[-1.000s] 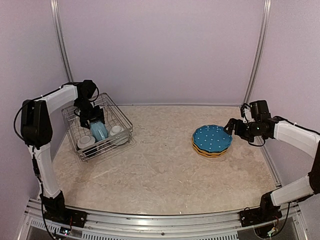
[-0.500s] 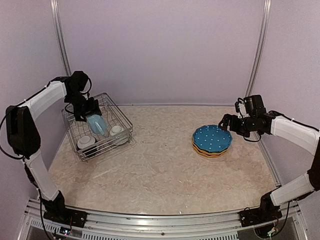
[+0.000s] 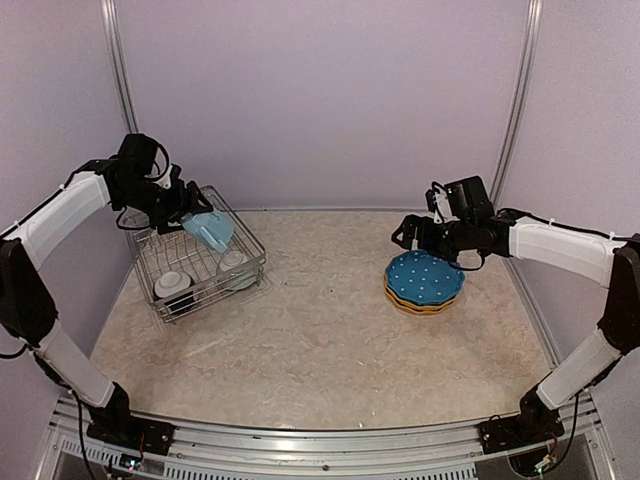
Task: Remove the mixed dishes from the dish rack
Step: Pass from the left arm to the right, then place the cup at the corner of the board, then grab the bowl from the dish rack, then pass from the left arm to the right
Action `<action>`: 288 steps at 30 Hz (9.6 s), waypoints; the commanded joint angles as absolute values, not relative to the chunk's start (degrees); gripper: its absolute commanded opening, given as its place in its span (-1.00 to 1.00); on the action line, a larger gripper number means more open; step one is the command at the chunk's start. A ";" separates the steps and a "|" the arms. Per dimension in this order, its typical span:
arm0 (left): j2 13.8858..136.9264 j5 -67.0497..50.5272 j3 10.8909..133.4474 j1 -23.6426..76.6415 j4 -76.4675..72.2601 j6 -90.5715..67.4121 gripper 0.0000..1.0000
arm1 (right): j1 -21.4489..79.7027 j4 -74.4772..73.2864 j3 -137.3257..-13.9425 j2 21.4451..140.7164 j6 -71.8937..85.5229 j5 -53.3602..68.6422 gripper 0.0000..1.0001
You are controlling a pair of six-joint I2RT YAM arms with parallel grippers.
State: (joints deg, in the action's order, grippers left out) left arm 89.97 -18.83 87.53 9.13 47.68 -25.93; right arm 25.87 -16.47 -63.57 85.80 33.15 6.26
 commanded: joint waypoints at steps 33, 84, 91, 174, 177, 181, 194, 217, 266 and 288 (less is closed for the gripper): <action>87.76 -44.26 76.31 20.23 19.32 -34.47 -0.59 | 44.17 64.44 -76.07 120.87 78.71 34.20 0.42; 85.19 -20.49 80.86 20.26 32.84 -26.41 0.98 | 36.89 6.96 -65.20 92.41 39.80 12.83 -1.00; 84.44 -16.81 81.39 21.97 34.11 -25.58 0.98 | 34.04 -17.35 -67.42 81.30 29.36 -7.85 -1.00; 109.64 0.89 99.60 23.00 58.37 -24.98 0.81 | 7.12 -43.34 -69.25 75.19 13.93 -3.72 0.76; 111.30 0.88 100.39 22.41 58.77 -25.56 0.79 | 8.08 -42.87 -69.55 73.81 14.31 -3.26 0.78; 113.73 0.80 102.01 21.92 58.98 -25.84 0.73 | 9.02 -42.50 -69.95 73.12 14.65 -3.31 0.79; 120.90 3.57 108.21 21.45 62.60 -28.04 0.75 | 11.02 -41.28 -69.26 72.59 15.36 -3.47 0.80; 125.83 3.30 112.49 22.20 66.05 -27.51 0.15 | 11.93 -40.41 -68.62 72.45 15.91 -3.18 0.81; 92.47 -14.33 91.97 19.51 44.85 -27.81 -0.34 | 39.63 -9.69 -88.25 102.91 35.99 11.04 0.82; 89.01 -28.27 83.29 23.14 30.86 -30.85 -0.35 | 44.38 28.18 -91.01 118.94 61.06 33.48 0.74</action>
State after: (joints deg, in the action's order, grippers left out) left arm 90.70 -24.23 84.05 22.63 36.36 -30.17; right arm 43.46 20.82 -90.13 116.86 56.03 29.32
